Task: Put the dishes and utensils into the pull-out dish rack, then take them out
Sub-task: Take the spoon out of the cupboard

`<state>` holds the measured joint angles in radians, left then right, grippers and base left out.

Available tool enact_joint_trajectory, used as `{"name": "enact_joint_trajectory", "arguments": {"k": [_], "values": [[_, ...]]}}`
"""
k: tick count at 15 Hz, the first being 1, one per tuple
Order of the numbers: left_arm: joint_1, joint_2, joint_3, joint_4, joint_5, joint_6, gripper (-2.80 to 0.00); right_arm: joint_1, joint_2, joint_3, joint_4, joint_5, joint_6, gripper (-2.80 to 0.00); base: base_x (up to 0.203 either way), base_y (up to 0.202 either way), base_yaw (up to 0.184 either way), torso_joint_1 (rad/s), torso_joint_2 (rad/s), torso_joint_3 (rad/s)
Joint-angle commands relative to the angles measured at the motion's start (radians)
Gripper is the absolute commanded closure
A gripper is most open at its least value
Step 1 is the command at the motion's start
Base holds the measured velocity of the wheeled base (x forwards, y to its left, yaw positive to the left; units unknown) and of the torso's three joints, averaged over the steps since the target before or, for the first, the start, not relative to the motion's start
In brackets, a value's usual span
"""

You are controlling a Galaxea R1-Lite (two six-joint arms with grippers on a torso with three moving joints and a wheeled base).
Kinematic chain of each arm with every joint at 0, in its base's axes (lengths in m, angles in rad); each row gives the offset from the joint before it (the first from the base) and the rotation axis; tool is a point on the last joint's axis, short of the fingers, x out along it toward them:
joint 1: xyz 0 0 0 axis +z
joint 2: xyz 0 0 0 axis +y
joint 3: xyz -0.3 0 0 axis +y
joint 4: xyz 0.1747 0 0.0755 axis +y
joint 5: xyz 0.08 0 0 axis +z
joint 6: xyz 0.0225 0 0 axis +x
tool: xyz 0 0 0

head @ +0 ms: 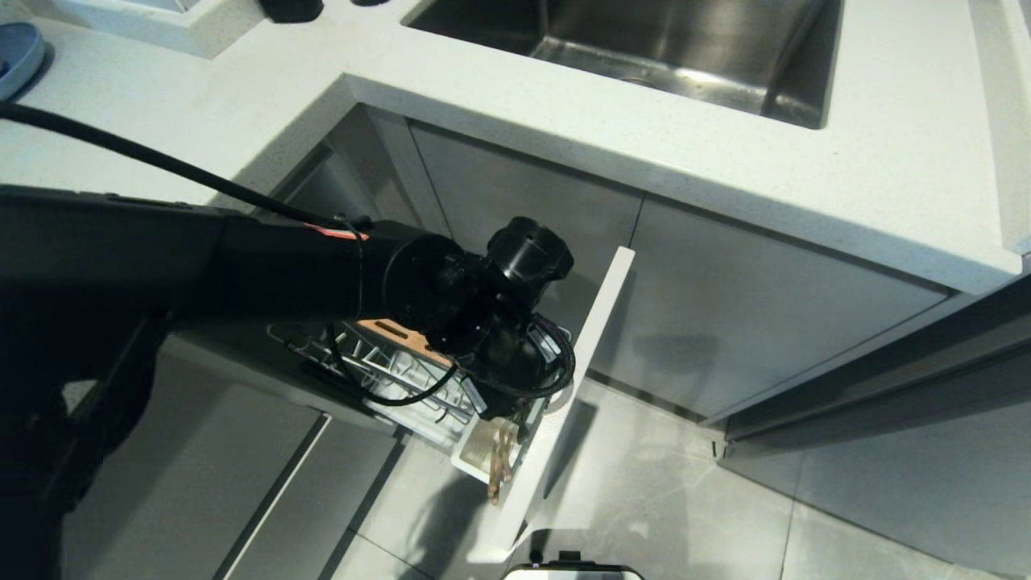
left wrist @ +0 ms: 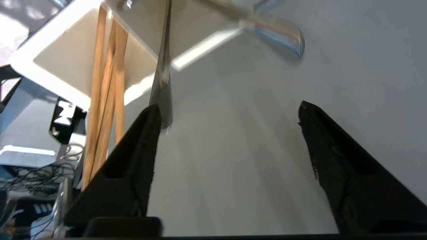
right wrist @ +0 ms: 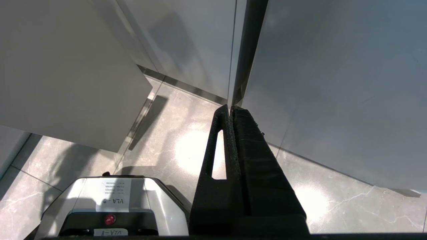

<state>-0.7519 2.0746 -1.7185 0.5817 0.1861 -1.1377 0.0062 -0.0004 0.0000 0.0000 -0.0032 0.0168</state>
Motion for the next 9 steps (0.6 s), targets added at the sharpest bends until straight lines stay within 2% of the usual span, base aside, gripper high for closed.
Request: {"name": "enact_joint_trajectory", "arguments": {"k": [1,9], "values": [[0.012,0.040,-0.012,-0.006,0.001,-0.007,-2.80,0.000,0.000,0.002,0.000,0.000,0.000,0.00,0.000,0.000,0.000,0.000,0.00,0.000],[0.028,0.102,-0.015,-0.083,0.003,-0.001,-2.80,0.000,0.000,0.002,0.000,0.000,0.000,0.00,0.000,0.000,0.000,0.000,0.00,0.000]]}}
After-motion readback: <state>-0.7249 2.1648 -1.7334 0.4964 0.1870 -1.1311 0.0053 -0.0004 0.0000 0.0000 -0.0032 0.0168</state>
